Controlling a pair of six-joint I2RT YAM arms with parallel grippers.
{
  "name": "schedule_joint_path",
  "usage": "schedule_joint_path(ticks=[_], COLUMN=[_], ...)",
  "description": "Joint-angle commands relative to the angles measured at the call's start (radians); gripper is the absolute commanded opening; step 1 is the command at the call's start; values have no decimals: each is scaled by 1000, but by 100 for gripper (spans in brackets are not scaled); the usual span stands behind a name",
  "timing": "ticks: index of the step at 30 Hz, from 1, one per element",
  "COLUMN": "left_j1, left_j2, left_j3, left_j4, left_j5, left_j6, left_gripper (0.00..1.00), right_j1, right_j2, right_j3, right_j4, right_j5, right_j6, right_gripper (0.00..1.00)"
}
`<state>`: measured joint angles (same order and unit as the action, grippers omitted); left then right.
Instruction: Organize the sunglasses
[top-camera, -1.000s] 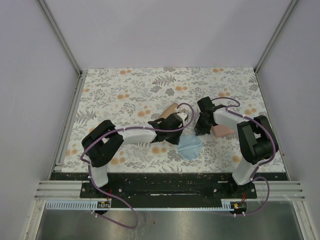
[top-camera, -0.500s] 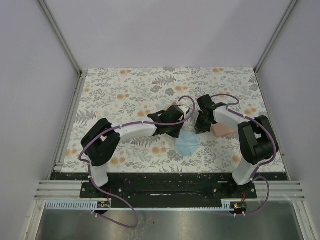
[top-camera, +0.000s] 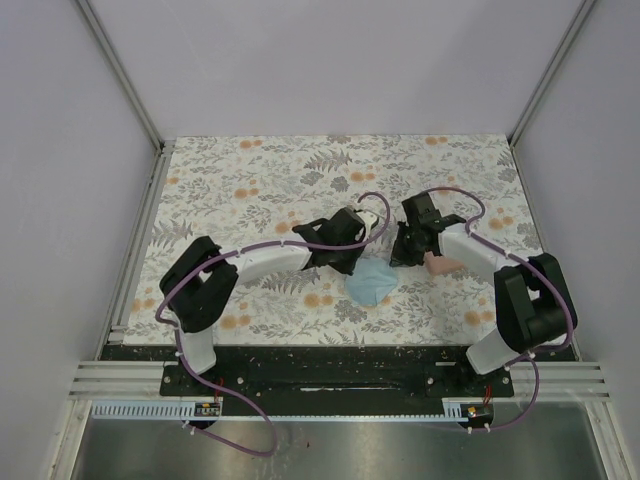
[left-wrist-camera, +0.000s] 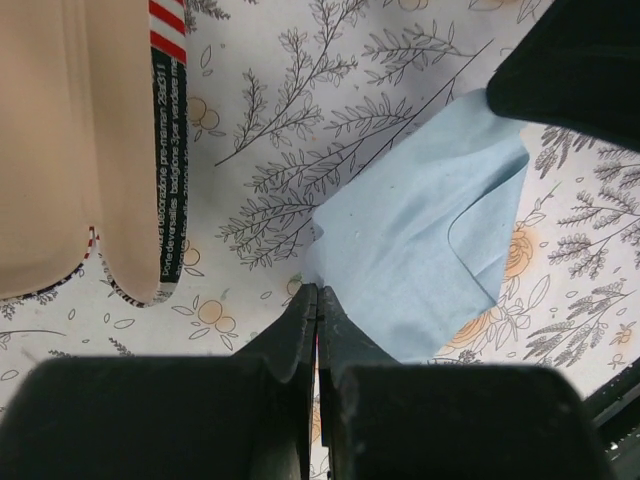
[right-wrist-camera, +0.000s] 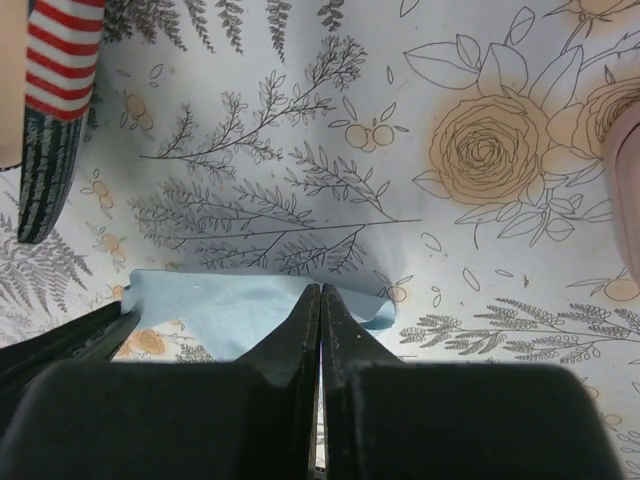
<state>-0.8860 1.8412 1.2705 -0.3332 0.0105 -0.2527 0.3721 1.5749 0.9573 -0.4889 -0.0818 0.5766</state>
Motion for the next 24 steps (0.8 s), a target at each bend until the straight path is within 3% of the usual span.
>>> schedule_joint_path(ticks=[1,12,21,24], left_j1=[1,-1,-24,-53], left_j2=[-76,-174,-315,-371], left_j3=[-16,46,-94,-134], left_j4=[36,-58,-63,-63], left_j5=[-6,-73,-15,-30], left_j6=[29,29,-46,-69], left_gripper=[0,0,0,0], right_j1=[7,7,11,16], right_j2=[-82,-162,-301,-389], right_j3=[9,81,-43,-86], right_j4=[52,-11,4,27], right_j5=[-45,-104,-363,-359], right_j6=[-35,-31,3,12], right_gripper=[0,0,0,0])
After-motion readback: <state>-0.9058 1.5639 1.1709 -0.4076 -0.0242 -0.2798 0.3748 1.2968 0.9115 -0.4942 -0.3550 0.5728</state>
